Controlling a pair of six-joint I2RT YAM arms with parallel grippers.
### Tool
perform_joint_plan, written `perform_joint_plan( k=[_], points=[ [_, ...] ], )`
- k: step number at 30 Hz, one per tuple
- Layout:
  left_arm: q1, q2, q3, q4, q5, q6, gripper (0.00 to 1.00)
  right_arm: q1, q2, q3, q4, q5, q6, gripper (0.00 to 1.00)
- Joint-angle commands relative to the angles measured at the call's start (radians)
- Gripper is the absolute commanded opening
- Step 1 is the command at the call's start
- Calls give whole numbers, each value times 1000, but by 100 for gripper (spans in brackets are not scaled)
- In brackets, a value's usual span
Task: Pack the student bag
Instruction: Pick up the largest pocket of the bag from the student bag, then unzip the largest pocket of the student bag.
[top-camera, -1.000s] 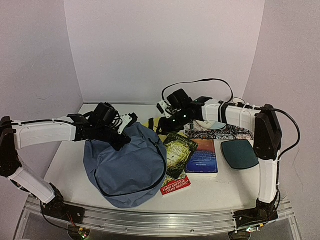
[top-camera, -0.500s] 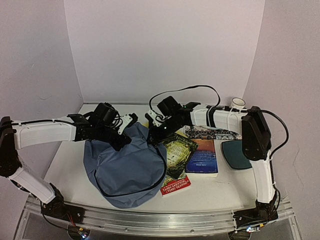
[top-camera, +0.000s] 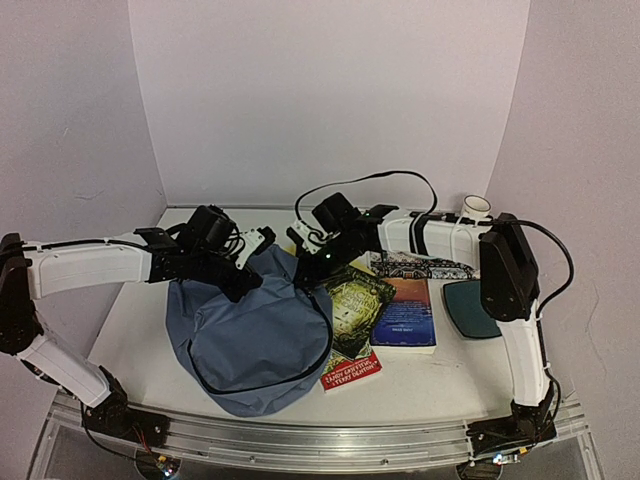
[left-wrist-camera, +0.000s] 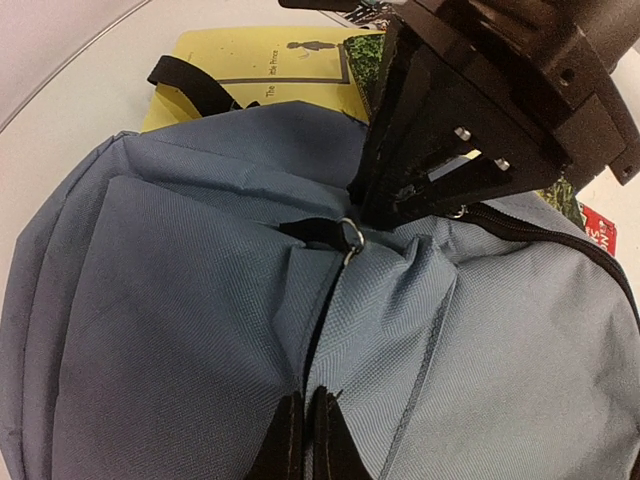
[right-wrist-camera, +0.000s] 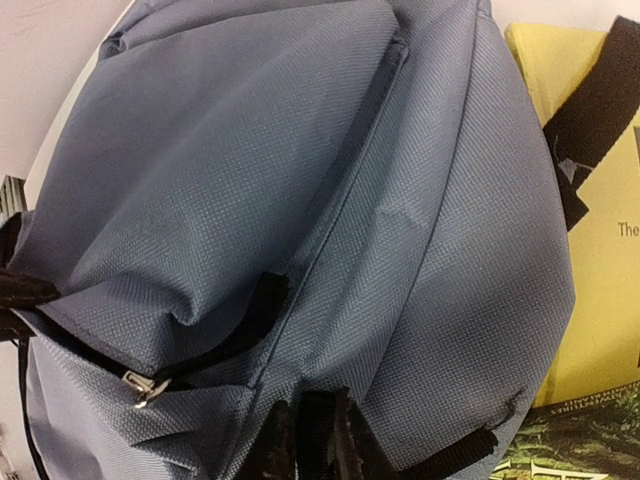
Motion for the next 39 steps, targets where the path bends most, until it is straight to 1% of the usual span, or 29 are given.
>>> perform_joint_plan(
  k=[1, 2, 3, 7, 9, 13, 17, 20, 21, 26, 29, 32, 35, 38, 39],
  points=[
    [5, -40, 1, 25, -2, -9, 0, -1, 2, 3, -47, -12, -9, 7],
    [6, -39, 2, 25, -6, -9, 0, -1, -11, -6, -48, -11, -12, 1],
    [6, -40, 2, 27, -14, -10, 0, -1, -27, -14, -48, -7, -15, 0],
    [6, -34, -2, 24, -71, -19, 0, 0, -113, -58, -48, -3, -27, 0],
    [6, -29, -5, 24, -94, -22, 0, -1, -175, -98, -49, -14, -36, 0],
    [12, 0, 4, 24, -141, -31, 0, -1, -246, -169, -49, -32, -47, 0],
    [39, 53, 43, 23, -174, -65, 0, 7, -306, -244, -49, -59, -59, 0],
    [72, 126, 107, 22, -180, -120, 0, 39, -344, -300, -48, -65, -75, 0],
    [79, 142, 114, 21, -182, -136, 0, 46, -351, -310, -47, -67, -77, 0],
    [110, 272, 272, 5, -227, -259, 0, 141, -379, -367, -32, -46, -68, 0],
    [115, 325, 334, -9, -259, -318, 0, 183, -378, -369, -25, -46, -57, 0],
    [121, 390, 401, -47, -326, -392, 0, 225, -372, -352, -10, -76, -43, 0],
    [128, 428, 448, -67, -336, -446, 0, 250, -362, -339, 11, -97, -34, 0],
    [127, 455, 483, -67, -312, -498, 0, 263, -344, -337, 57, -103, -10, 0],
    [127, 463, 493, -67, -285, -519, 0, 266, -328, -323, 72, -87, 0, 0]
  ],
)
